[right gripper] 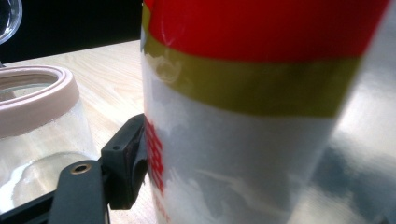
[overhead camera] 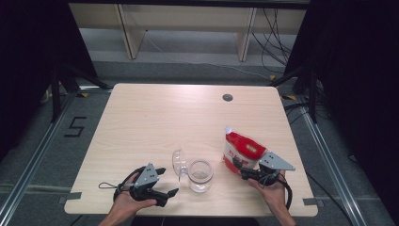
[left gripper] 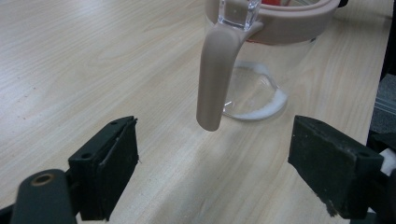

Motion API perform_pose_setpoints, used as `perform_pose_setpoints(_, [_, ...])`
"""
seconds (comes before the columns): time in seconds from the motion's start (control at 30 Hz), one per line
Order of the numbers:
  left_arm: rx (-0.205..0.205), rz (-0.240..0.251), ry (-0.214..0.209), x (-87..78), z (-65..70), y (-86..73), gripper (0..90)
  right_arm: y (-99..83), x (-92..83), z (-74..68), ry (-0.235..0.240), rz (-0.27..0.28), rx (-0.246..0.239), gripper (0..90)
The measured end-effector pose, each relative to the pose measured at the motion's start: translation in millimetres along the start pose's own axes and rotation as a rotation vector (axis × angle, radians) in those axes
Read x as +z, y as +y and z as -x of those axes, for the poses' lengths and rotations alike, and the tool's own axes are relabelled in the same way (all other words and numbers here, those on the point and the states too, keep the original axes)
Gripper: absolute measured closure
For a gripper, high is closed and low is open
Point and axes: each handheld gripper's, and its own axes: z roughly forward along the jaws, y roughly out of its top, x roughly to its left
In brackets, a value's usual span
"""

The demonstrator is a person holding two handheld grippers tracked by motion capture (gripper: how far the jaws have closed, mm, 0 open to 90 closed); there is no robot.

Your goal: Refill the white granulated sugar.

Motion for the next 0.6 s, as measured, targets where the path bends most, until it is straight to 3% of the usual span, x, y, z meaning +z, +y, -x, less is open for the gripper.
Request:
perform_pose_setpoints(0.07, [-0.011,0.012,0.002,1.1,1.1,-0.3,15.4,-0.5,0.4,1.6,0.003,-0.004,-0.011,28.9])
perform_pose_setpoints(0.1, [-0.017,-0.015,0.017,0.4,1.8,-0.9,15.4,-0.5,0.8,2.4,0.01,-0.007,-0.017,28.9])
perform_pose_setpoints(0.13, [-0.036,0.004,0.007,1.3,3.6,-1.1,15.3,-0.6,1.0,1.8,0.014,-0.004,-0.005,28.8])
perform_pose_setpoints(0.23, [-0.035,0.005,0.007,1.0,3.5,-1.0,15.3,-1.2,1.4,1.6,-0.002,0.012,0.002,28.9])
perform_pose_setpoints(0.27, [-0.017,-0.015,0.017,0.4,1.8,-0.8,15.4,-2.2,2.8,2.7,0.019,0.02,0.001,28.9])
perform_pose_setpoints(0.3, [-0.026,-0.006,0.013,0.7,2.6,-1.0,15.4,-2.1,1.9,2.6,0.008,0.014,-0.002,29.2])
perform_pose_setpoints(0.37, [-0.034,0.004,0.007,0.9,3.4,-1.1,15.3,-2.6,3.9,3.7,0.03,0.023,-0.008,29.2])
perform_pose_setpoints(0.4, [-0.034,0.009,0.005,1.1,3.3,-1.2,15.4,-2.9,2.8,3.3,0.006,0.017,-0.004,29.5])
perform_pose_setpoints(0.47, [-0.024,-0.002,0.01,0.7,2.3,-1.3,15.4,-3.1,2.2,-1.2,0.011,0.017,0.032,29.9])
perform_pose_setpoints(0.53, [-0.031,0.0,0.005,1.0,3.0,-1.5,15.4,-3.2,1.4,0.6,0.003,-0.003,0.001,30.0])
perform_pose_setpoints(0.6, [-0.018,-0.008,0.006,1.3,2.1,-1.3,15.4,-4.3,3.8,2.9,0.003,0.026,-0.022,30.0])
